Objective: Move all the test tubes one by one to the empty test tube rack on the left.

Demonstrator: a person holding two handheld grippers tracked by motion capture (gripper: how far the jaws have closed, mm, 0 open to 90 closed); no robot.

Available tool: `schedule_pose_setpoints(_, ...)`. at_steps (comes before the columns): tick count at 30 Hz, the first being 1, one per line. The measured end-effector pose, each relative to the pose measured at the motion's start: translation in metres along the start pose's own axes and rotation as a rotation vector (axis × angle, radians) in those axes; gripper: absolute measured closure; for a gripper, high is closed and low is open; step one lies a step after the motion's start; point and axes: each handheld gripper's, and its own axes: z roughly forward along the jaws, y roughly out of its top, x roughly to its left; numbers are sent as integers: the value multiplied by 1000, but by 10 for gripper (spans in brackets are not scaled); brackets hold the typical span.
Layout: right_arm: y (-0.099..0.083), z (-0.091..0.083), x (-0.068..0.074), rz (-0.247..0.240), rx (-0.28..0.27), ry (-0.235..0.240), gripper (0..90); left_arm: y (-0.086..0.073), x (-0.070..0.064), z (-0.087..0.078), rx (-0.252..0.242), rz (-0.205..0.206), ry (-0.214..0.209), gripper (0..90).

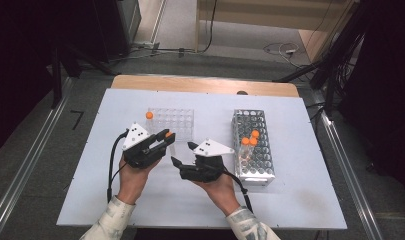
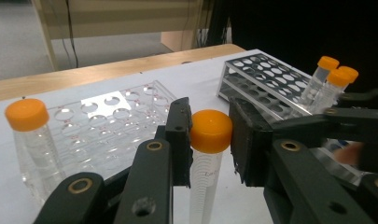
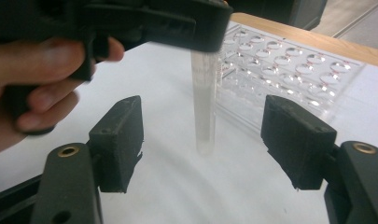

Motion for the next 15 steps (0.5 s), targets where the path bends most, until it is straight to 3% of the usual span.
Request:
schedule_pose_setpoints(8, -13, -54, -6, -35, -4, -1, 267, 12, 13, 2, -8, -24, 44, 708)
schedule_pose_setpoints(15, -37, -91, -19, -16, -10, -34, 267, 31, 22, 8, -8, -17, 90, 708)
